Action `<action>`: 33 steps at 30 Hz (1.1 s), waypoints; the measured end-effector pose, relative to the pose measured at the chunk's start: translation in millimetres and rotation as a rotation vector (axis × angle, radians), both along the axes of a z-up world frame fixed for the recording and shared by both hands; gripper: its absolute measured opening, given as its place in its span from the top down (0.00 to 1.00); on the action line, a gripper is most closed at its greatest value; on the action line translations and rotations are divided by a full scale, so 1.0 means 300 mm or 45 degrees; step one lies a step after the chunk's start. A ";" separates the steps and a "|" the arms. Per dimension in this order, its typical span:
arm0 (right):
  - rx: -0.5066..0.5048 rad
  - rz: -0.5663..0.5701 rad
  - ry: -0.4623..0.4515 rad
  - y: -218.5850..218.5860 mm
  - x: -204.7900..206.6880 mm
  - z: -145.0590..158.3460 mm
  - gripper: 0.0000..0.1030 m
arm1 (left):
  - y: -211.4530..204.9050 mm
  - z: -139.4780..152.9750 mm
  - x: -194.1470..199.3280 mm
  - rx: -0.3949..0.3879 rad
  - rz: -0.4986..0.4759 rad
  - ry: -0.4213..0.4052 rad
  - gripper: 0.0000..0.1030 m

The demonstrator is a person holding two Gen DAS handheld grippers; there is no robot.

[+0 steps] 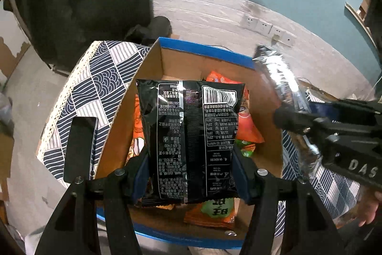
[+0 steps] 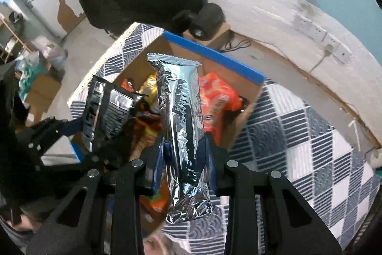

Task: Organize snacks
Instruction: 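Open both tools to drop the black pack and silver bar into the box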

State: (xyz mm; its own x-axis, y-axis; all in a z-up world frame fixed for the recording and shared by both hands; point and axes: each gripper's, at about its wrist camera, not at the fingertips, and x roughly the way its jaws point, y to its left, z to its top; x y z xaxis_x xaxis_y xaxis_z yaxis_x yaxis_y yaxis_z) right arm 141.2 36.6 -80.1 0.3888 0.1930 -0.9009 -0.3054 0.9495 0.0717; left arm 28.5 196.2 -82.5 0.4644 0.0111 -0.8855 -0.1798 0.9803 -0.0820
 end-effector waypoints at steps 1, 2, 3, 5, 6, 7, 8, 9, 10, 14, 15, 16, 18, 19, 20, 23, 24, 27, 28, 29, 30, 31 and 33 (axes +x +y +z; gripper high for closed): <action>-0.001 0.003 0.003 0.011 0.004 -0.005 0.71 | 0.006 -0.002 0.002 0.001 0.009 0.003 0.40; 0.003 0.007 0.005 0.025 0.010 -0.011 0.71 | 0.012 -0.003 0.004 -0.006 0.011 0.001 0.40; 0.008 0.009 0.004 0.031 0.013 -0.011 0.71 | 0.014 -0.003 0.007 -0.008 0.011 0.004 0.40; 0.015 0.007 0.005 0.045 0.021 -0.012 0.59 | 0.023 -0.001 0.011 0.003 0.027 0.002 0.39; 0.015 0.007 -0.003 0.049 0.021 -0.008 0.55 | 0.026 0.001 0.011 0.016 0.029 -0.001 0.37; 0.006 0.005 -0.018 0.052 0.021 -0.003 0.50 | 0.026 0.003 0.012 0.032 0.026 -0.003 0.34; -0.016 0.006 -0.033 0.057 0.018 0.001 0.49 | 0.025 0.005 0.011 0.071 0.024 0.000 0.32; -0.032 0.010 -0.039 0.061 0.016 0.003 0.49 | 0.025 0.008 0.008 0.098 0.027 0.001 0.32; -0.042 0.011 -0.048 0.060 0.012 0.005 0.49 | 0.023 0.012 0.005 0.118 0.028 -0.002 0.32; -0.062 0.008 -0.069 0.044 -0.011 0.024 0.47 | 0.008 0.045 -0.021 0.155 -0.006 -0.030 0.27; -0.073 0.010 -0.078 0.037 -0.021 0.031 0.46 | 0.004 0.053 -0.027 0.161 -0.012 -0.036 0.27; -0.087 0.009 -0.093 0.027 -0.034 0.045 0.43 | 0.002 0.060 -0.033 0.162 -0.013 -0.041 0.27; -0.102 0.008 -0.118 0.010 -0.054 0.065 0.39 | -0.002 0.076 -0.051 0.141 -0.023 -0.056 0.25; -0.108 0.008 -0.131 0.000 -0.064 0.078 0.37 | -0.003 0.082 -0.057 0.134 -0.024 -0.057 0.25; -0.116 0.005 -0.143 -0.010 -0.076 0.095 0.37 | -0.003 0.091 -0.066 0.122 -0.023 -0.061 0.25; -0.120 -0.008 -0.186 -0.043 -0.115 0.144 0.36 | -0.013 0.109 -0.084 0.115 -0.032 -0.072 0.24; -0.119 -0.011 -0.198 -0.050 -0.126 0.160 0.35 | -0.020 0.118 -0.092 0.113 -0.041 -0.081 0.24; -0.120 -0.009 -0.238 -0.069 -0.168 0.202 0.31 | -0.046 0.146 -0.109 0.118 -0.063 -0.107 0.23; -0.124 -0.004 -0.252 -0.077 -0.186 0.212 0.30 | -0.056 0.156 -0.114 0.119 -0.071 -0.118 0.21; -0.129 0.002 -0.268 -0.082 -0.207 0.224 0.29 | -0.068 0.167 -0.119 0.122 -0.079 -0.127 0.21; -0.132 0.001 -0.279 -0.088 -0.222 0.232 0.29 | -0.083 0.178 -0.124 0.122 -0.091 -0.135 0.21; -0.134 -0.001 -0.289 -0.095 -0.240 0.240 0.29 | -0.097 0.190 -0.131 0.118 -0.106 -0.147 0.21; -0.125 -0.009 -0.302 -0.110 -0.269 0.252 0.29 | -0.117 0.208 -0.144 0.111 -0.125 -0.170 0.21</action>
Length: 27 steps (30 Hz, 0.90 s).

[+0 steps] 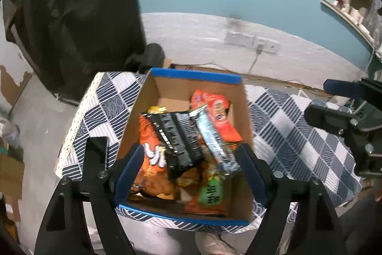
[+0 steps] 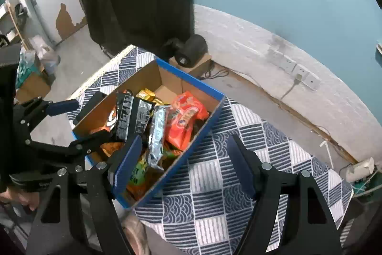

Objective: Organize snacks

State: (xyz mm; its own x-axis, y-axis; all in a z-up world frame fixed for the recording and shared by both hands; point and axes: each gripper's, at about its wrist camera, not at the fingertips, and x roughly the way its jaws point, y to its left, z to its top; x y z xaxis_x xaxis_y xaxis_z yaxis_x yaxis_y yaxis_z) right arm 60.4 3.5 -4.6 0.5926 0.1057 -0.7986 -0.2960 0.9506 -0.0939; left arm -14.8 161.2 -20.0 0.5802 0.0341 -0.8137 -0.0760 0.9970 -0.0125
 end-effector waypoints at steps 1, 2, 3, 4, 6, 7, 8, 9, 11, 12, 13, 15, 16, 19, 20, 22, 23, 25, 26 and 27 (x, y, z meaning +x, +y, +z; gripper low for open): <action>0.010 -0.004 -0.006 -0.009 -0.012 0.007 0.29 | -0.010 0.009 -0.006 0.001 -0.008 -0.011 0.21; 0.021 -0.008 -0.014 -0.018 -0.025 0.015 0.29 | -0.024 0.020 -0.016 0.009 -0.020 -0.030 0.20; 0.028 -0.012 -0.021 -0.024 -0.034 0.021 0.28 | -0.033 0.025 -0.021 0.019 -0.026 -0.038 0.19; 0.032 -0.018 -0.030 -0.032 -0.043 0.028 0.28 | -0.041 0.031 -0.025 0.032 -0.029 -0.044 0.16; 0.045 -0.022 -0.052 -0.051 -0.068 0.040 0.28 | -0.062 0.047 -0.037 0.057 -0.034 -0.071 0.16; 0.051 -0.026 -0.066 -0.062 -0.081 0.045 0.28 | -0.072 0.053 -0.039 0.071 -0.036 -0.077 0.16; 0.053 -0.031 -0.074 -0.068 -0.088 0.047 0.28 | -0.083 0.059 -0.040 0.088 -0.043 -0.081 0.16; 0.053 -0.042 -0.082 -0.080 -0.097 0.048 0.28 | -0.093 0.069 -0.041 0.106 -0.047 -0.089 0.16; 0.060 -0.052 -0.093 -0.100 -0.116 0.054 0.28 | -0.104 0.083 -0.044 0.117 -0.040 -0.106 0.16; 0.071 -0.056 -0.097 -0.109 -0.123 0.057 0.28 | -0.112 0.093 -0.048 0.121 -0.040 -0.117 0.16; 0.078 -0.057 -0.099 -0.114 -0.127 0.060 0.28 | -0.119 0.100 -0.052 0.121 -0.045 -0.125 0.16; 0.090 -0.060 -0.110 -0.128 -0.139 0.064 0.28 | -0.140 0.112 -0.059 0.121 -0.062 -0.140 0.14; 0.088 -0.063 -0.118 -0.136 -0.145 0.063 0.28 | -0.148 0.115 -0.060 0.125 -0.069 -0.142 0.13; 0.057 -0.078 -0.128 -0.156 -0.151 0.050 0.27 | -0.175 0.117 -0.058 0.152 -0.089 -0.141 0.13; 0.049 -0.083 -0.127 -0.163 -0.149 0.042 0.27 | -0.186 0.116 -0.055 0.156 -0.092 -0.137 0.13; 0.050 -0.088 -0.120 -0.179 -0.151 0.034 0.27 | -0.195 0.118 -0.051 0.148 -0.099 -0.134 0.13; 0.050 -0.095 -0.116 -0.188 -0.149 0.028 0.27 | -0.201 0.122 -0.049 0.145 -0.103 -0.133 0.13; 0.055 -0.110 -0.113 -0.208 -0.149 0.024 0.27 | -0.205 0.126 -0.046 0.145 -0.096 -0.138 0.13; 0.060 -0.115 -0.109 -0.216 -0.149 0.022 0.27 | -0.207 0.128 -0.045 0.144 -0.092 -0.140 0.13; 0.062 -0.116 -0.108 -0.222 -0.151 0.021 0.27 | -0.209 0.131 -0.043 0.141 -0.091 -0.140 0.13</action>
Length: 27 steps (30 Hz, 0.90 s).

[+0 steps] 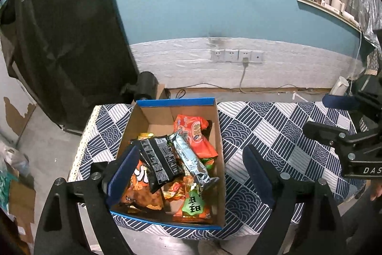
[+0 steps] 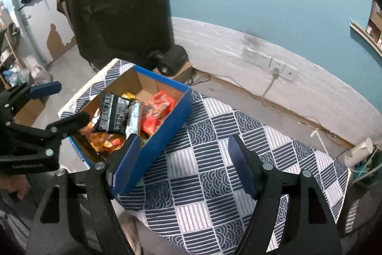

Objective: Organize snacks

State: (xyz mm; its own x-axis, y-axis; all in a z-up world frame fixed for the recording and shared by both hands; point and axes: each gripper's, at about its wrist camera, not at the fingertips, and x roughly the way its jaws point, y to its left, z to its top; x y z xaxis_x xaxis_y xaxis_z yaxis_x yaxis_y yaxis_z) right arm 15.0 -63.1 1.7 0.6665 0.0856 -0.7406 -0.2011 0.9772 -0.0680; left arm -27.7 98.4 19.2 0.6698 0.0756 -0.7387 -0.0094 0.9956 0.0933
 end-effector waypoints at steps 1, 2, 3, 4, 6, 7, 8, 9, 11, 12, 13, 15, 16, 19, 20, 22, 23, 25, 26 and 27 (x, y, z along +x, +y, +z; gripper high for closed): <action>0.000 -0.005 -0.003 -0.007 -0.002 0.001 0.27 | -0.002 0.000 -0.001 -0.003 -0.001 -0.001 0.13; -0.001 -0.010 -0.007 -0.011 -0.004 0.003 0.27 | -0.006 0.002 0.000 -0.006 -0.001 -0.003 0.13; -0.001 -0.010 -0.008 -0.017 -0.008 0.005 0.27 | -0.009 0.003 0.001 -0.004 -0.001 -0.004 0.13; -0.001 -0.008 -0.010 -0.020 -0.010 0.006 0.27 | -0.012 0.003 0.002 -0.002 -0.001 -0.003 0.13; -0.004 -0.011 -0.013 -0.024 -0.015 0.007 0.27 | -0.019 0.002 0.005 -0.003 -0.006 0.001 0.13; -0.005 -0.009 -0.013 -0.026 -0.018 0.007 0.27 | -0.024 0.001 0.007 -0.003 -0.008 0.006 0.13; -0.006 -0.007 -0.013 -0.028 -0.020 0.006 0.27 | -0.027 0.003 0.006 -0.002 -0.011 0.008 0.13; -0.007 -0.007 -0.012 -0.029 -0.019 0.005 0.27 | -0.031 0.002 0.006 -0.001 -0.014 0.009 0.13; -0.006 -0.009 -0.010 -0.033 -0.023 0.005 0.27 | -0.043 0.001 0.007 0.010 -0.021 0.011 0.13; -0.004 -0.010 -0.010 -0.036 -0.025 0.006 0.27 | -0.050 0.000 0.008 0.020 -0.026 0.013 0.13; -0.002 -0.010 -0.011 -0.039 -0.025 0.006 0.27 | -0.052 0.001 0.008 0.021 -0.027 0.013 0.13; -0.003 -0.010 -0.013 -0.042 -0.027 0.006 0.27 | -0.057 0.000 0.006 0.020 -0.030 0.012 0.13; -0.002 -0.013 -0.014 -0.046 -0.028 0.006 0.27 | -0.059 0.001 0.006 0.019 -0.032 0.015 0.13; 0.003 -0.012 -0.008 -0.055 -0.027 0.006 0.27 | -0.065 -0.001 0.010 0.013 -0.036 0.024 0.13; 0.003 -0.012 -0.008 -0.057 -0.027 0.006 0.27 | -0.066 -0.002 0.011 0.013 -0.038 0.026 0.13; 0.004 -0.012 -0.005 -0.061 -0.026 0.006 0.27 | -0.069 -0.006 0.014 0.012 -0.040 0.034 0.13; 0.006 -0.016 -0.004 -0.065 -0.026 0.006 0.27 | -0.070 -0.008 0.014 0.009 -0.040 0.039 0.13; 0.010 -0.020 -0.003 -0.071 -0.025 0.009 0.27 | -0.071 -0.012 0.015 -0.006 -0.039 0.047 0.13; 0.010 -0.020 -0.004 -0.072 -0.025 0.010 0.27 | -0.070 -0.012 0.015 -0.012 -0.038 0.049 0.13; 0.008 -0.018 -0.005 -0.072 -0.025 0.009 0.27 | -0.072 -0.011 0.016 -0.014 -0.039 0.049 0.13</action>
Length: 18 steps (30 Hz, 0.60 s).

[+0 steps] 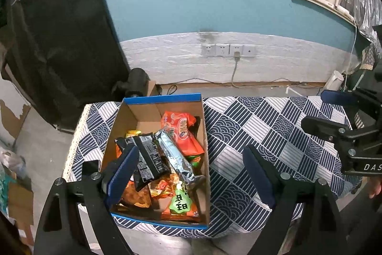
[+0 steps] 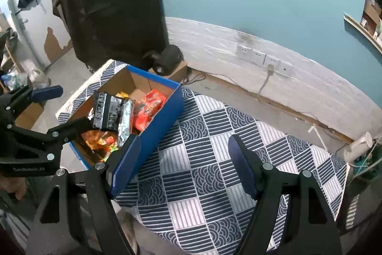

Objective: Organize snacks

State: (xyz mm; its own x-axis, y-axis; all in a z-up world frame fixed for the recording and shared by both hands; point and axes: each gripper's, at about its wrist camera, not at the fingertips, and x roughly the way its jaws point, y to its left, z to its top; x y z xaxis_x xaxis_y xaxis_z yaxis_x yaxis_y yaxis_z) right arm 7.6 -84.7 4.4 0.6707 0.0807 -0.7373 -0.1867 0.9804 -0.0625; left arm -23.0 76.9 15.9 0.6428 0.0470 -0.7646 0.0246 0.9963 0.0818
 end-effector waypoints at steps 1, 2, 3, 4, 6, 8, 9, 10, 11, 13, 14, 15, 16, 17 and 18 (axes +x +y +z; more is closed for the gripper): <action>0.000 0.001 -0.001 -0.002 0.000 0.000 0.27 | -0.001 0.000 0.000 0.001 0.000 -0.002 0.13; 0.001 0.002 0.001 0.000 0.000 0.000 0.27 | -0.002 0.000 0.000 0.004 0.001 -0.002 0.13; 0.000 0.004 0.002 0.000 0.002 0.001 0.27 | -0.003 0.000 0.000 0.007 0.002 -0.002 0.13; -0.003 0.005 0.003 -0.002 0.002 0.001 0.27 | -0.003 0.000 -0.001 0.007 0.003 -0.003 0.13; -0.005 0.005 0.007 -0.005 0.003 -0.001 0.27 | -0.005 -0.001 0.000 0.008 0.006 0.002 0.13; -0.001 0.006 0.012 -0.009 0.003 -0.001 0.27 | -0.006 0.000 0.001 0.007 0.006 0.000 0.13; 0.002 0.007 0.012 -0.006 0.000 0.000 0.27 | -0.008 0.001 0.001 0.012 0.010 -0.002 0.13; 0.003 0.008 0.013 -0.007 0.000 0.001 0.27 | -0.009 0.001 0.002 0.017 0.011 -0.003 0.13; 0.003 0.006 0.011 -0.009 -0.001 0.003 0.27 | -0.011 0.002 0.002 0.022 0.012 -0.005 0.13; 0.004 0.004 0.012 -0.011 0.000 0.004 0.27 | -0.011 -0.002 0.004 0.029 0.017 0.000 0.13; 0.005 0.003 0.011 -0.010 -0.001 0.004 0.27 | -0.010 -0.002 0.005 0.027 0.020 0.003 0.13; 0.004 0.002 0.011 -0.010 -0.002 0.002 0.27 | -0.008 -0.002 0.005 0.022 0.021 0.004 0.13; 0.004 0.001 0.011 -0.010 -0.004 0.001 0.27 | -0.006 -0.002 0.005 0.019 0.022 0.006 0.13; 0.003 0.001 0.011 -0.010 -0.004 0.002 0.27 | -0.005 -0.002 0.005 0.017 0.024 0.007 0.13; 0.003 0.001 0.011 -0.011 -0.005 0.001 0.27 | -0.006 -0.002 0.006 0.018 0.024 0.006 0.13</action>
